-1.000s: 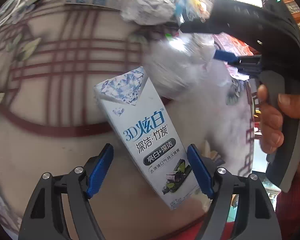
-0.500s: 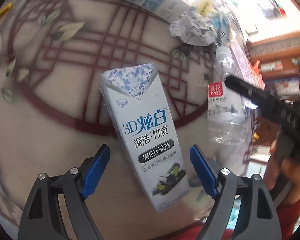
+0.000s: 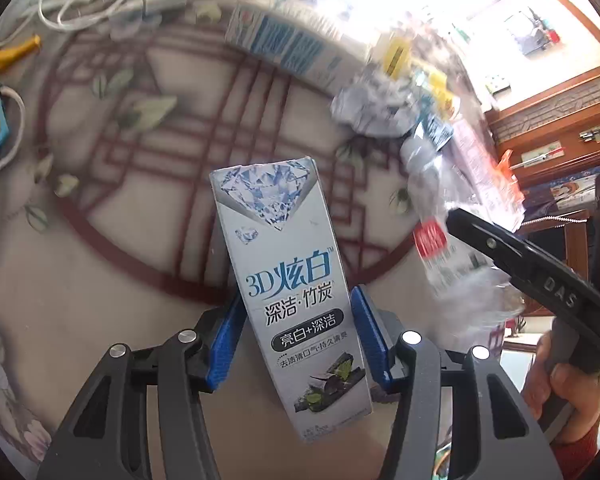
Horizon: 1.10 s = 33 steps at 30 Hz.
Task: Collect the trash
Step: 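Grasp the clear plastic water bottle with the right tool, then carry the toothpaste box and water bottle to the red bin with both tools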
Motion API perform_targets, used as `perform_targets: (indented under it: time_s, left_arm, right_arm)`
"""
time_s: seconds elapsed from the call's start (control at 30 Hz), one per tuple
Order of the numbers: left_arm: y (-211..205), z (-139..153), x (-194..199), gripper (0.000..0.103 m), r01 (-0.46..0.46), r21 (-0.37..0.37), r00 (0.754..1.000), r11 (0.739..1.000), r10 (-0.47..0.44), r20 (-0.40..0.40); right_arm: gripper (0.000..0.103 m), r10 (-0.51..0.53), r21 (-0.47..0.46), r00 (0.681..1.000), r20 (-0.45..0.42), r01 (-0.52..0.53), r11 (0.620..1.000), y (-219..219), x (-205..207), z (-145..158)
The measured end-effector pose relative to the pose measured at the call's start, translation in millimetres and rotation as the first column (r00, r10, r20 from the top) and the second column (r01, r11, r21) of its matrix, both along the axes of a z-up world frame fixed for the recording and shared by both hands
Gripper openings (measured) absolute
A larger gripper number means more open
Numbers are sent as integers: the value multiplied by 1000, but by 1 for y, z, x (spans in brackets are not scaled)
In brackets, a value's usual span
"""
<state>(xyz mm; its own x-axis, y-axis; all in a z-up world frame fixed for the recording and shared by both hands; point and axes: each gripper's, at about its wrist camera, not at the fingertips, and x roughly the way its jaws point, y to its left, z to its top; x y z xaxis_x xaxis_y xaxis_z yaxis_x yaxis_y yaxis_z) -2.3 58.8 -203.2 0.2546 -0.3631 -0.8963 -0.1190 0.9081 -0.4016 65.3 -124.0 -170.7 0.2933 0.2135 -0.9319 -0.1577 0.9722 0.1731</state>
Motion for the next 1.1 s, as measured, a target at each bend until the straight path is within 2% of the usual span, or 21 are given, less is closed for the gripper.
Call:
perform_targets:
  time_s: [0.17,0.4,0.63,0.83,1.1]
  left_arm:
    - [-2,22,4,49,13,16,997,1000,-14,73]
    - [-11,49,7,49,41,17,986,999,-43,161]
    - [-45,62,21,49,83,-13,976,996,-79,201]
    - [-66,73,21,49,135,5,963,991,-132,236]
    - [-83,82,18,49,162,10,953,987,-159,258]
  right_arm:
    - [47,-26,19,994,107,24,1000,-11,-19,31]
    - [47,-90,73,984,155,79,994,-27,-31,54]
    - [47,-142,84,968,205,127,988,-44,-45,73]
    - [47,-190,91,950,249,172,981,-59,-57,86]
    - [47,-234,101,941,244,216,971,-80,-67,88]
